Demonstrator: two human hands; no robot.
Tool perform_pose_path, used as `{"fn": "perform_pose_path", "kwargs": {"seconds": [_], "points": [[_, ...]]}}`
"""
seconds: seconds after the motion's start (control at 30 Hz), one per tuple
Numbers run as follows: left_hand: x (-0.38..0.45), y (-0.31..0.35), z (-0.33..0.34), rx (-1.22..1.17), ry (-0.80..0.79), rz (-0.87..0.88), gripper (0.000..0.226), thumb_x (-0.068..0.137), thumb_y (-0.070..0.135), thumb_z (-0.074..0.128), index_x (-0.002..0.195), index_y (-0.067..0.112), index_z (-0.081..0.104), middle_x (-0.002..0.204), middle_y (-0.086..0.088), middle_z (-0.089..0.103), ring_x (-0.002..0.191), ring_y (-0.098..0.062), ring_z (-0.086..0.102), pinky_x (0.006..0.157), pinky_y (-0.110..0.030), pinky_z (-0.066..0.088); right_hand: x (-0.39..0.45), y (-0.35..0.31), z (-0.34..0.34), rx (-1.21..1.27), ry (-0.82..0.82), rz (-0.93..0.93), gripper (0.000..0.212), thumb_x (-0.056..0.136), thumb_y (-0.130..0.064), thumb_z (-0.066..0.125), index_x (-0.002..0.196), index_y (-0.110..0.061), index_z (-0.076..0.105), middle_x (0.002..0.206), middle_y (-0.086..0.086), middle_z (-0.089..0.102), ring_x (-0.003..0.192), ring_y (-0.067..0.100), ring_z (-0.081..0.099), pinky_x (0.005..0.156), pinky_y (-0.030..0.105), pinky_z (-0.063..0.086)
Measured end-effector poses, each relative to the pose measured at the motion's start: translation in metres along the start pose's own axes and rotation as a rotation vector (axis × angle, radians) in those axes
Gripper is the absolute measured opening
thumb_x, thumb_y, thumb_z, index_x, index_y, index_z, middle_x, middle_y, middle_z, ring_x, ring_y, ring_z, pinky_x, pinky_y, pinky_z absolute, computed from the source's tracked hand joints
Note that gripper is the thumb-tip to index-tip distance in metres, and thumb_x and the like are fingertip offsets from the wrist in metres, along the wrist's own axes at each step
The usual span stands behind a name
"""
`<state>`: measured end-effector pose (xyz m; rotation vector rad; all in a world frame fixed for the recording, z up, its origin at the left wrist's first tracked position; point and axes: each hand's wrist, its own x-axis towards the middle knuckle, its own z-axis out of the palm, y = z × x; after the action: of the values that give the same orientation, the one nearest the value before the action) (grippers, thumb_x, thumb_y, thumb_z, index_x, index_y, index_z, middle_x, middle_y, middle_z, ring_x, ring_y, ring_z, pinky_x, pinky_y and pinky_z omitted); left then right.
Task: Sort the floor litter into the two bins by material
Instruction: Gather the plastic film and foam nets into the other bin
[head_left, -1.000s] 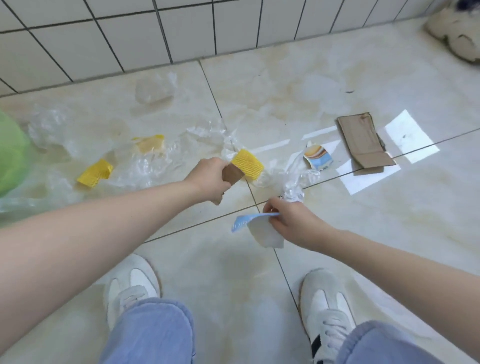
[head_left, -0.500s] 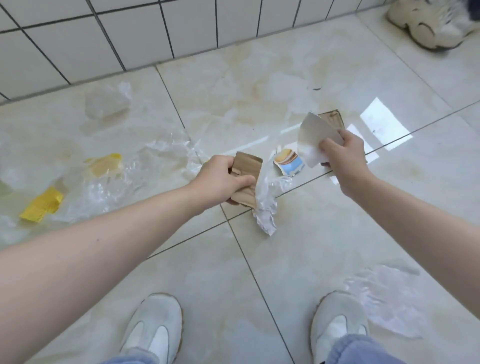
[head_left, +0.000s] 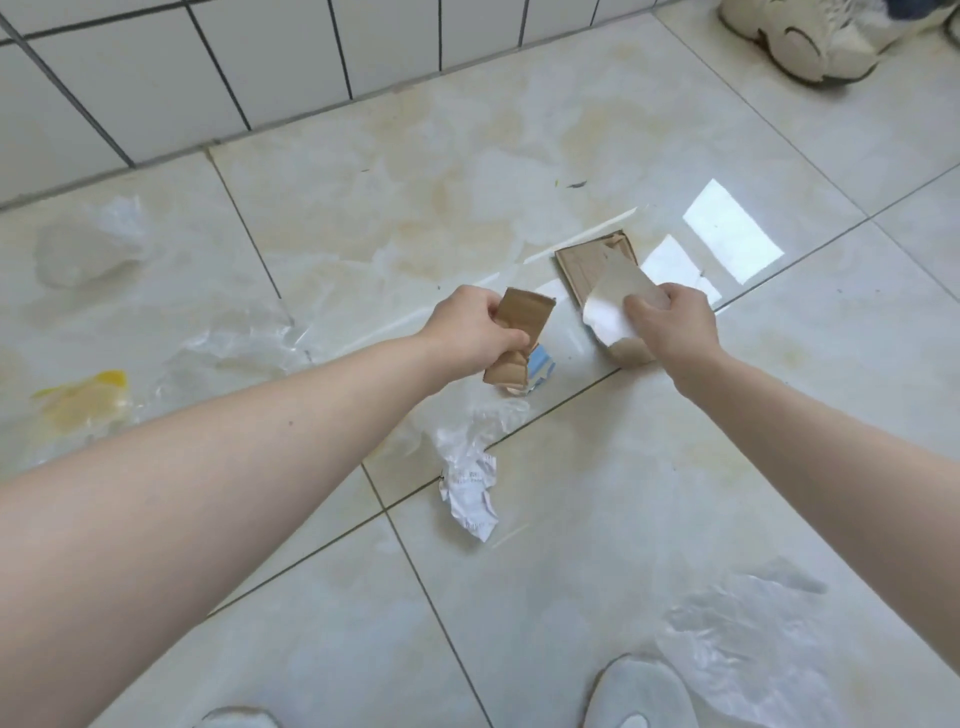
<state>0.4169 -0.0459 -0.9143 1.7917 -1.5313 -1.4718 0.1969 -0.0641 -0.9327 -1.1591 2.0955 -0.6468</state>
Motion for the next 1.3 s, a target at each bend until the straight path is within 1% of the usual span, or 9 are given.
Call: {"fn": "perform_pose_path", "kwargs": {"seconds": [0.07, 0.17, 0.3, 0.47, 0.63, 0.83, 0.97, 1.13, 1.3], "points": [[0.012, 0.002, 0.008, 0.103, -0.04, 0.009, 0.02, 0.079, 0.018, 0.07, 0.097, 0.011, 0.07, 0.097, -0.007, 0.072, 0.094, -0.022, 0.067, 0.086, -0.038, 0.055, 0.013, 0.008, -0.001, -0.141, 0.012, -0.017, 0.022, 0.081, -0.026, 0.051, 0.082, -0.007, 0.061, 0.092, 0.013, 0.06, 0.09, 0.032, 0.054, 0.072, 0.033, 0.047], [0.028, -0.002, 0.019, 0.348, -0.065, 0.068, 0.019, 0.077, 0.021, 0.072, 0.09, 0.008, 0.07, 0.109, -0.009, 0.063, 0.106, -0.028, 0.056, 0.087, -0.039, 0.051, 0.026, 0.016, 0.0, -0.302, 0.006, 0.004, 0.032, 0.083, -0.027, 0.049, 0.105, -0.009, 0.064, 0.118, 0.017, 0.052, 0.114, 0.037, 0.04, 0.088, 0.039, 0.046], [0.04, -0.011, 0.027, 0.594, -0.126, 0.131, 0.021, 0.08, 0.022, 0.068, 0.096, 0.009, 0.064, 0.142, -0.004, 0.039, 0.13, -0.03, 0.031, 0.1, -0.035, 0.039, 0.034, 0.019, 0.007, -0.353, -0.046, 0.016, 0.024, 0.086, -0.026, 0.052, 0.104, -0.013, 0.06, 0.121, 0.016, 0.049, 0.116, 0.035, 0.037, 0.082, 0.035, 0.038], [0.045, -0.02, 0.028, 0.699, -0.183, 0.214, 0.02, 0.082, 0.023, 0.066, 0.098, 0.012, 0.061, 0.155, 0.003, 0.024, 0.14, -0.026, 0.019, 0.106, -0.038, 0.035, 0.037, 0.017, 0.017, -0.412, -0.083, 0.071, 0.019, 0.083, -0.026, 0.058, 0.1, -0.021, 0.054, 0.125, 0.01, 0.044, 0.119, 0.034, 0.036, 0.096, 0.041, 0.04], [0.051, -0.025, 0.033, 0.766, -0.236, 0.284, 0.042, 0.081, 0.024, 0.068, 0.118, 0.008, 0.06, 0.145, 0.003, 0.04, 0.137, -0.023, 0.026, 0.106, -0.04, 0.037, 0.038, 0.014, 0.022, -0.409, -0.075, 0.097, 0.018, 0.08, -0.023, 0.062, 0.093, -0.023, 0.049, 0.125, 0.005, 0.04, 0.118, 0.032, 0.036, 0.098, 0.042, 0.038], [0.043, -0.016, 0.028, 0.836, -0.095, 0.311, 0.024, 0.079, 0.029, 0.07, 0.093, 0.013, 0.06, 0.12, -0.003, 0.045, 0.113, -0.026, 0.041, 0.088, -0.037, 0.04, 0.034, 0.015, 0.019, -0.367, -0.079, 0.093, 0.033, 0.075, -0.026, 0.073, 0.097, -0.02, 0.05, 0.116, 0.005, 0.034, 0.106, 0.028, 0.043, 0.093, 0.044, 0.045], [0.045, -0.011, 0.016, 0.749, 0.018, 0.283, 0.018, 0.077, 0.025, 0.069, 0.083, 0.015, 0.055, 0.102, -0.003, 0.046, 0.101, -0.028, 0.05, 0.078, -0.034, 0.037, 0.029, 0.014, 0.013, -0.245, -0.127, 0.063, 0.041, 0.073, -0.025, 0.078, 0.104, -0.016, 0.054, 0.112, 0.003, 0.035, 0.074, 0.015, 0.049, 0.076, 0.036, 0.048], [0.039, 0.002, -0.004, 0.509, 0.204, 0.27, 0.021, 0.075, 0.022, 0.071, 0.075, 0.015, 0.052, 0.088, -0.004, 0.051, 0.089, -0.029, 0.054, 0.075, -0.036, 0.045, 0.019, 0.008, 0.011, -0.14, -0.197, -0.004, 0.026, 0.077, -0.015, 0.072, 0.101, -0.012, 0.064, 0.088, 0.0, 0.057, 0.099, 0.027, 0.059, 0.084, 0.046, 0.055], [0.012, 0.022, -0.02, 0.065, 0.346, 0.283, 0.019, 0.076, 0.017, 0.073, 0.095, 0.015, 0.07, 0.087, 0.002, 0.069, 0.081, -0.016, 0.065, 0.075, -0.026, 0.051, 0.005, 0.005, 0.008, 0.0, -0.216, 0.013, 0.017, 0.079, -0.016, 0.069, 0.094, -0.016, 0.062, 0.078, -0.004, 0.056, 0.088, 0.025, 0.059, 0.078, 0.042, 0.055]]}}
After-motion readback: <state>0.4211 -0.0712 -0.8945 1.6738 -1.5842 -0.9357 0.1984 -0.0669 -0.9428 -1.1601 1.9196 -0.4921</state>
